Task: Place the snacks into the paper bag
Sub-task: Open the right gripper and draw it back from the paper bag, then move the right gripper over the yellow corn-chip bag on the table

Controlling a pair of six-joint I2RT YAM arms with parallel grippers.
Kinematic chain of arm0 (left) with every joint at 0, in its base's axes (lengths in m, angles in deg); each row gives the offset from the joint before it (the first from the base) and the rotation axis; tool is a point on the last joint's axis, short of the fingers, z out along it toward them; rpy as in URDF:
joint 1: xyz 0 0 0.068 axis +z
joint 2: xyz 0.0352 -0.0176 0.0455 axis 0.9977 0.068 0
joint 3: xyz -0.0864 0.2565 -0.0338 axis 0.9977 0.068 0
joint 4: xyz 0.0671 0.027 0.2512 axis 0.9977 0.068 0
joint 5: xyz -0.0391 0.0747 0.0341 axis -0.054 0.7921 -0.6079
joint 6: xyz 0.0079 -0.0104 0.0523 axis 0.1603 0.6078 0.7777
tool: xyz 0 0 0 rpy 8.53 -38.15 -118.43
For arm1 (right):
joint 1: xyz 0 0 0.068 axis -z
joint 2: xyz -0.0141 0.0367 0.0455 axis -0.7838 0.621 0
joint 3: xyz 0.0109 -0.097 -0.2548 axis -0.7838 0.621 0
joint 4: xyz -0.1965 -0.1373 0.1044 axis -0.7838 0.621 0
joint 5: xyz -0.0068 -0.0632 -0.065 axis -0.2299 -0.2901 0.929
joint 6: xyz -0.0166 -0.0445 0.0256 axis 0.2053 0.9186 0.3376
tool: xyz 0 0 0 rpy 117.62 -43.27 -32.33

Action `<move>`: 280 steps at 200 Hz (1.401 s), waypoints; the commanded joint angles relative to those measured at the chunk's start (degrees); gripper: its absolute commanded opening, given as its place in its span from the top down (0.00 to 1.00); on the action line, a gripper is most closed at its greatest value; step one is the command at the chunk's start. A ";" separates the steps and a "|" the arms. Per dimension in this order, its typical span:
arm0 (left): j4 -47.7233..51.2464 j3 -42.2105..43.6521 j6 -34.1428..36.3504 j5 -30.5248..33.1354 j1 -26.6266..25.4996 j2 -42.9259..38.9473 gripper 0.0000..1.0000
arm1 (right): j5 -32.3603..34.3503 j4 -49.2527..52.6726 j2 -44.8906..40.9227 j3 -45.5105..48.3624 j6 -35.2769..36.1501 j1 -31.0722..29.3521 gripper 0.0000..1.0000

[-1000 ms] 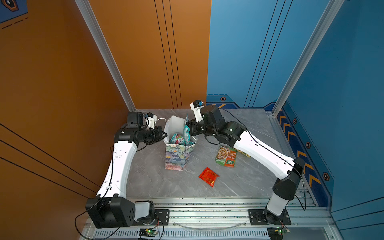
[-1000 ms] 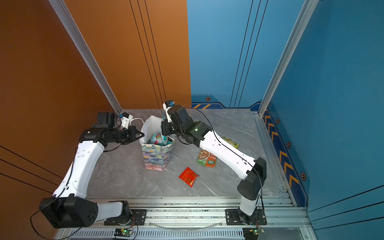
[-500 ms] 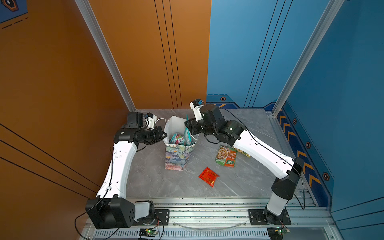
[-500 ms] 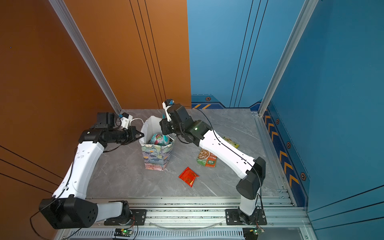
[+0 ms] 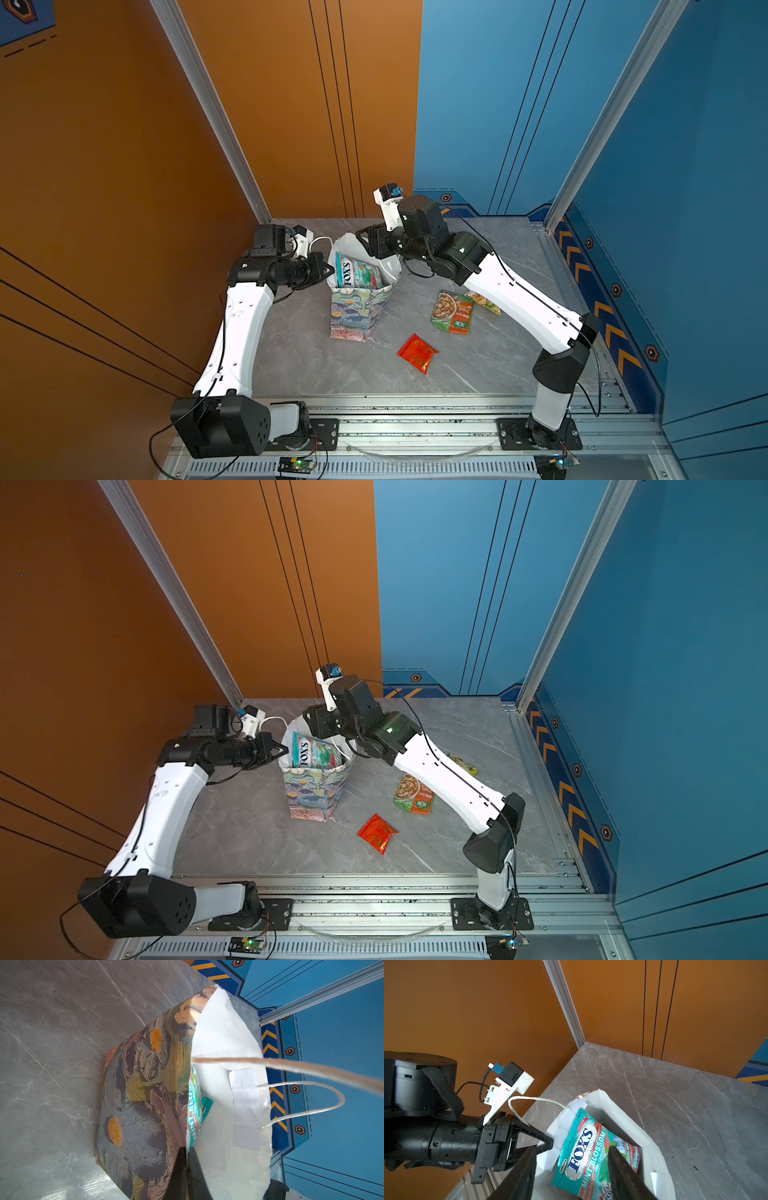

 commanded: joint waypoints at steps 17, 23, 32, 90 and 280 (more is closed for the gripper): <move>-1.01 0.25 0.49 -1.86 0.44 -1.07 1.00 | 1.27 1.18 -4.22 5.17 0.99 -0.05 0.43; -0.96 0.26 0.53 -1.86 0.53 -1.17 1.00 | 1.78 0.71 -5.29 6.93 0.85 0.06 0.42; -1.10 0.34 0.53 -1.85 0.55 -1.11 1.00 | 2.46 -0.28 -7.37 9.83 0.44 0.54 0.42; -1.04 0.27 0.53 -1.73 0.55 -1.09 1.00 | 6.21 -8.58 -23.55 37.62 -7.99 7.44 0.25; -1.05 0.43 0.53 -1.11 0.31 -0.28 1.00 | -9.30 -21.71 -40.23 85.87 -21.91 50.45 0.20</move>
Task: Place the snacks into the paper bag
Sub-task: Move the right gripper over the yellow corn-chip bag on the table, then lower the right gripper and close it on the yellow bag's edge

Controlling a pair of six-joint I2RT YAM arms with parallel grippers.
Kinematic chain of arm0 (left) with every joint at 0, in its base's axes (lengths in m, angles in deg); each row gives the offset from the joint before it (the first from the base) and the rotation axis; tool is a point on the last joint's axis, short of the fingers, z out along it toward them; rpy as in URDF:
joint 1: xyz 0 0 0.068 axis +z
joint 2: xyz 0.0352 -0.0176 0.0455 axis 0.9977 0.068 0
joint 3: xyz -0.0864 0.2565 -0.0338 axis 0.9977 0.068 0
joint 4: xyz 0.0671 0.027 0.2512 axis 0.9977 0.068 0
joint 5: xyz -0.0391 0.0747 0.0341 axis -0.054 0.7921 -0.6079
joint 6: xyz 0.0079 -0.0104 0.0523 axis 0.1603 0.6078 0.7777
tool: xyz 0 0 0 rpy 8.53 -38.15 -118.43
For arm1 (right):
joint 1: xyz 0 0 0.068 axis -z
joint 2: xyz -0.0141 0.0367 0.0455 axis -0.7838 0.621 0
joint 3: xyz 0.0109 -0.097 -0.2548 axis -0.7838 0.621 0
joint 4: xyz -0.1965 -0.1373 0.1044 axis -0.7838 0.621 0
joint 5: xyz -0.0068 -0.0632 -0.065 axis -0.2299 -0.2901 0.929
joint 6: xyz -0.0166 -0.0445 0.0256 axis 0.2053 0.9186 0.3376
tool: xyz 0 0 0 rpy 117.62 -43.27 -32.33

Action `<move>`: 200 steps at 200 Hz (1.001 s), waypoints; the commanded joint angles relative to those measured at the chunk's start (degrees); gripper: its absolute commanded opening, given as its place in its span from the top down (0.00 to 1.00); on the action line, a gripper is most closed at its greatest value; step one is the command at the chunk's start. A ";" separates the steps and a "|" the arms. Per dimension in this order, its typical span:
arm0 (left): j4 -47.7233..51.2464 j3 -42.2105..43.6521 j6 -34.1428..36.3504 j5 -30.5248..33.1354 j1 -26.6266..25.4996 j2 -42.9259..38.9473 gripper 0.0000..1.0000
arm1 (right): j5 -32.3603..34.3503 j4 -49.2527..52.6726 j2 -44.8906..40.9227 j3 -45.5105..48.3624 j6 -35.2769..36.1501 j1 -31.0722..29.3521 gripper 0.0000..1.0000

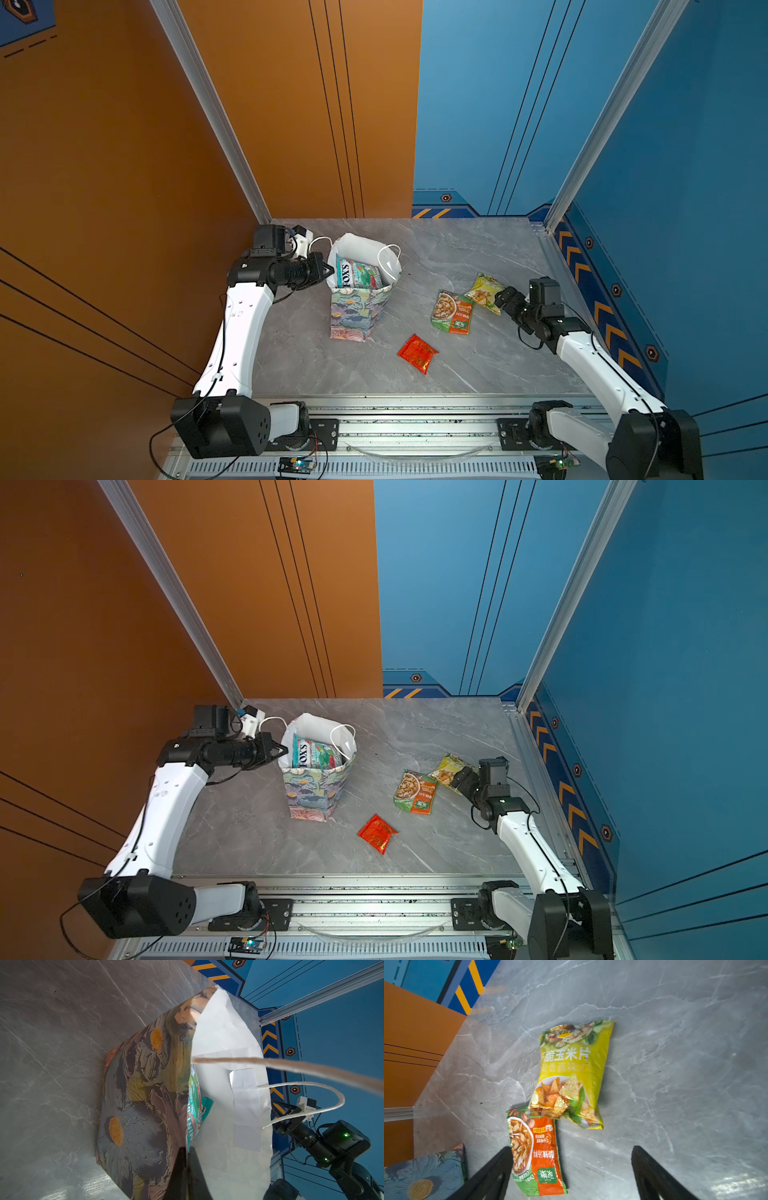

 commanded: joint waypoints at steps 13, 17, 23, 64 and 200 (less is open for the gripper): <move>-1.06 0.30 0.53 -1.13 0.14 -0.24 1.00 | -4.34 -5.88 3.80 1.93 0.26 2.70 0.23; -1.05 0.32 0.53 -1.13 0.11 -0.16 1.00 | -4.56 -6.10 4.54 1.85 0.41 3.03 0.24; -1.02 0.32 0.53 -1.19 0.08 -0.23 1.00 | -4.92 -6.51 5.52 1.85 0.49 3.35 0.24; -1.00 0.32 0.44 -0.87 0.07 -0.31 1.00 | -6.37 -9.95 11.36 1.71 0.67 4.68 0.29; -1.07 0.28 0.44 -0.89 0.07 -0.11 1.00 | -8.68 -14.39 19.64 0.35 0.14 4.78 0.61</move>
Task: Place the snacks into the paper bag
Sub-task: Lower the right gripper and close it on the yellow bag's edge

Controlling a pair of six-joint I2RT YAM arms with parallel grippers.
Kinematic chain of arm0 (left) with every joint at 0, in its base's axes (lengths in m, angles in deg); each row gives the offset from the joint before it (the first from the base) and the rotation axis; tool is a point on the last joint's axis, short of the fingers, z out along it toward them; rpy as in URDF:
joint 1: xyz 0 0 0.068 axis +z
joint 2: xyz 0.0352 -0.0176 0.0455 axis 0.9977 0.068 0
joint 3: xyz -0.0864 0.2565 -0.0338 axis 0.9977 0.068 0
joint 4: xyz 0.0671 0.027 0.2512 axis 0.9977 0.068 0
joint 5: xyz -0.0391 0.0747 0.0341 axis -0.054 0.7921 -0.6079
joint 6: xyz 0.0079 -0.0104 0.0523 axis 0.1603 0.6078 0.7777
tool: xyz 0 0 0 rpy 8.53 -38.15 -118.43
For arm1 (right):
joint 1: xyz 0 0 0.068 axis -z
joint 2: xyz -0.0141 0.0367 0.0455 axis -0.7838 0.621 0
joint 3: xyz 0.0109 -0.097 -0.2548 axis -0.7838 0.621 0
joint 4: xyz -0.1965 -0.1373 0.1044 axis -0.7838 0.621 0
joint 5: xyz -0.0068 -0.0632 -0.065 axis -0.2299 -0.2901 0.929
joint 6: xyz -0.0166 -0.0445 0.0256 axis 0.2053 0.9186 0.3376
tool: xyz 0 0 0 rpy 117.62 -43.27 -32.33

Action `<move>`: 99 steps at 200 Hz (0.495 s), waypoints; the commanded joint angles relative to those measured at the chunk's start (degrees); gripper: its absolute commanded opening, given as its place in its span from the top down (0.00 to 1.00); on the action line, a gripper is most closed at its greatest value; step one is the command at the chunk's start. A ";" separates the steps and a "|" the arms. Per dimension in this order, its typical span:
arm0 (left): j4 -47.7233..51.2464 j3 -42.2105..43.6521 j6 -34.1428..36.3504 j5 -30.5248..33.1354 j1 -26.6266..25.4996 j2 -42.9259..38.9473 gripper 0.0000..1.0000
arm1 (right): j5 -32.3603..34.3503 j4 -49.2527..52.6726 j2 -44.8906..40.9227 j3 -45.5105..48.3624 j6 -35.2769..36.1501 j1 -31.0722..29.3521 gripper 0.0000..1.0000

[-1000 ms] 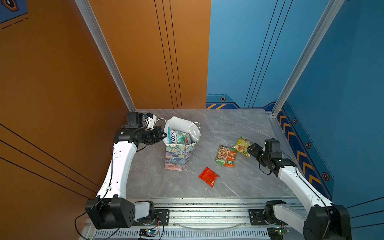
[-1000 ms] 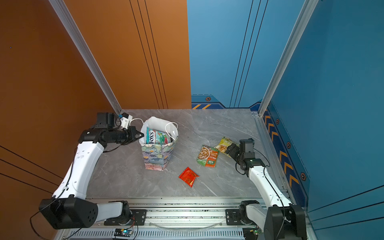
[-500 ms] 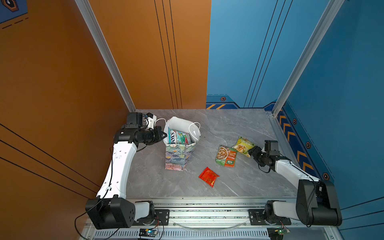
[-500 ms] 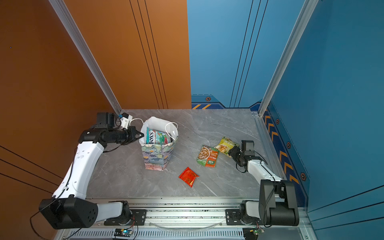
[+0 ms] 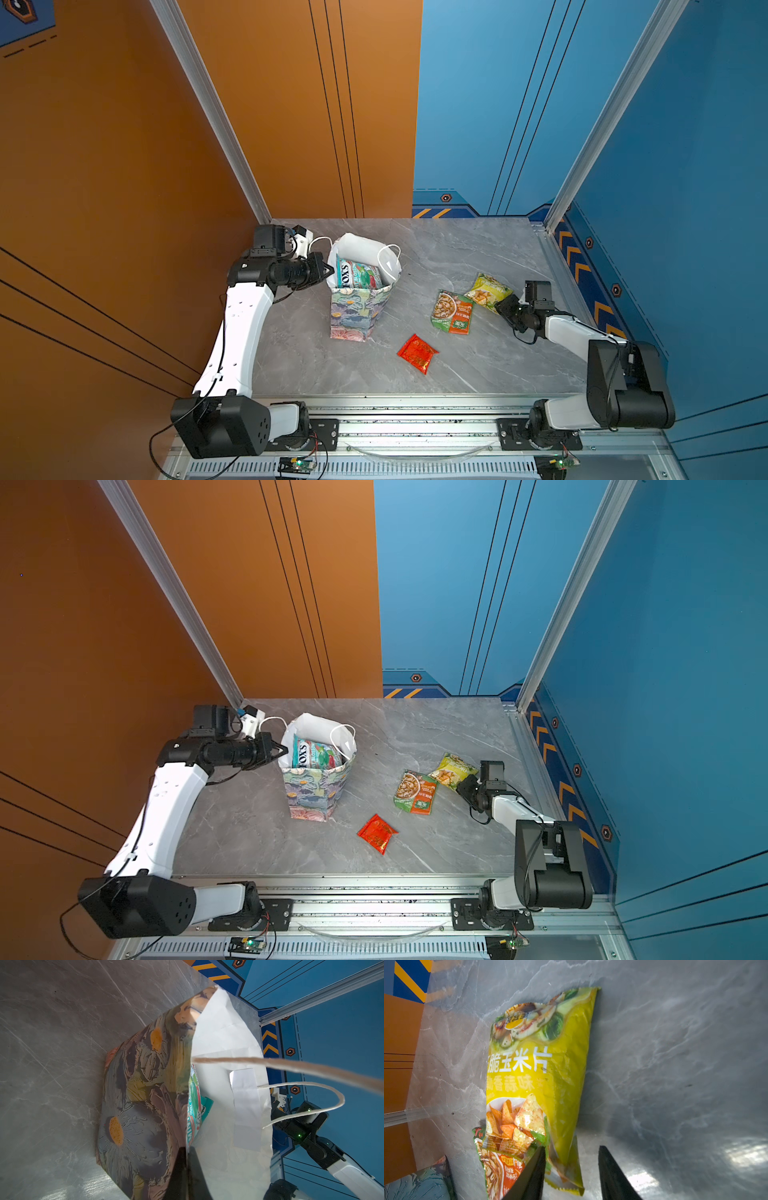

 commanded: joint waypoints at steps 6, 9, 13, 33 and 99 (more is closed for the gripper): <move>-1.05 0.24 0.44 -0.89 0.09 -0.09 1.00 | -0.71 -1.32 1.13 -0.83 -0.30 0.32 0.63; -1.01 0.25 0.44 -0.93 0.09 -0.09 1.00 | -0.78 -1.39 1.19 -0.85 -0.25 0.30 0.64; -1.05 0.19 0.44 -0.93 0.09 -0.16 1.00 | -0.92 -1.45 1.32 -0.93 -0.24 0.32 0.65; -1.03 0.32 0.53 -0.89 0.09 -0.27 1.00 | -1.42 -1.66 1.94 -1.39 -0.29 0.33 0.70; -1.09 0.24 0.44 -1.02 0.14 -0.42 1.00 | -0.54 -0.01 -0.69 -2.03 0.59 -1.57 1.00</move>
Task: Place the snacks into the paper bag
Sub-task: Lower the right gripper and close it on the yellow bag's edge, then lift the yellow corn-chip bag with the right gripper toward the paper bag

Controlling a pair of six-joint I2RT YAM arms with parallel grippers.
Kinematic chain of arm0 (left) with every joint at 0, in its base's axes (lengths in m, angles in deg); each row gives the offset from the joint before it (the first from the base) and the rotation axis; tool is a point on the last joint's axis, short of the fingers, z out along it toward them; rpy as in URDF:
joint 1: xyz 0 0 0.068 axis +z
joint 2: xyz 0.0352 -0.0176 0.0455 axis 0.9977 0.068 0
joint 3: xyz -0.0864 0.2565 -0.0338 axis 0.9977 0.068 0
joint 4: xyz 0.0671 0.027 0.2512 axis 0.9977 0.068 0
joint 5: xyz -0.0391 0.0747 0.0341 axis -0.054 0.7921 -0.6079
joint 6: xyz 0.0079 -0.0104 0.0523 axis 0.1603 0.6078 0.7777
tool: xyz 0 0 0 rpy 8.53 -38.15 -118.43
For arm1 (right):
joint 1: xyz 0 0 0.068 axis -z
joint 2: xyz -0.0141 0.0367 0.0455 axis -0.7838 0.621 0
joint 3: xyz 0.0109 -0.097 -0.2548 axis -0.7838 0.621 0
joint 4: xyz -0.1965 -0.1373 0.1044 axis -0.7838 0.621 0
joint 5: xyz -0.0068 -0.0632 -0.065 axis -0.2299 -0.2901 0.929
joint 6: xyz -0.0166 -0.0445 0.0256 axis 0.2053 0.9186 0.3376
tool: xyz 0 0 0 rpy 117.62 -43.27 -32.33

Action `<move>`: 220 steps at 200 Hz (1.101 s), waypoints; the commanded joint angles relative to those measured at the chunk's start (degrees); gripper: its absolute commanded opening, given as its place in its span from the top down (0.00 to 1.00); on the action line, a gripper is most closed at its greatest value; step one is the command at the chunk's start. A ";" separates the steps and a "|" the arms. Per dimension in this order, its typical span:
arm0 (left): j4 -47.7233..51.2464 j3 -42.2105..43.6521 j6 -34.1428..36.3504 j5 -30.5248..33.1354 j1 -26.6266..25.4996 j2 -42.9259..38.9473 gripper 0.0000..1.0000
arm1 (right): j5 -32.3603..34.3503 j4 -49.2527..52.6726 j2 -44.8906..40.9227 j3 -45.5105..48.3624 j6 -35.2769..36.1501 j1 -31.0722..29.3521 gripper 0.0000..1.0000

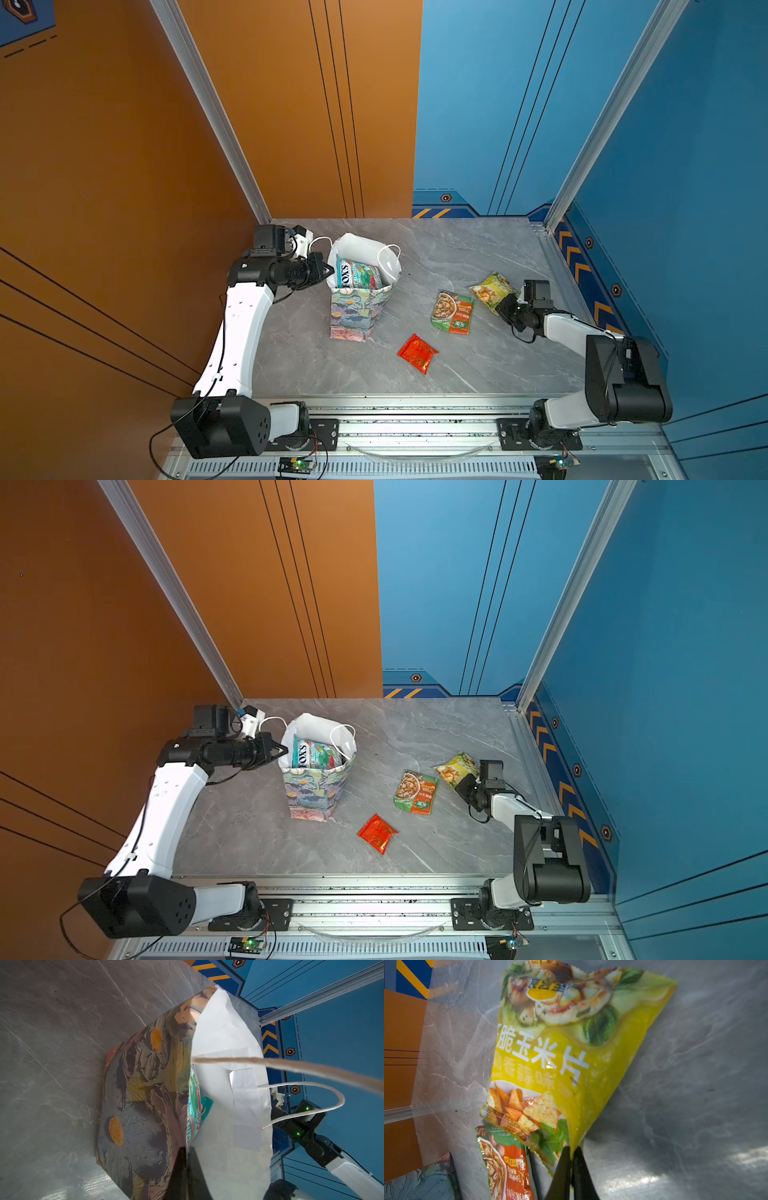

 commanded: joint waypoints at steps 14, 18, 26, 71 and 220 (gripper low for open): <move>-1.04 0.20 0.44 -0.98 0.09 -0.47 1.00 | 1.94 2.48 -3.58 -2.07 1.17 -1.96 1.00; -1.04 0.28 0.43 -0.99 0.16 -0.52 1.00 | 2.27 3.03 -4.05 -2.27 1.37 -2.21 1.00; -0.97 0.32 0.44 -1.02 0.11 -0.45 1.00 | 3.06 4.04 -5.04 -2.89 1.82 -2.85 1.00; -1.04 0.37 0.35 -0.98 0.09 -0.63 1.00 | 7.43 10.94 -11.22 -7.42 3.91 -7.18 1.00; -1.10 0.55 0.33 -1.03 -0.08 -0.74 1.00 | 14.84 20.93 -7.86 -41.48 10.53 -31.11 1.00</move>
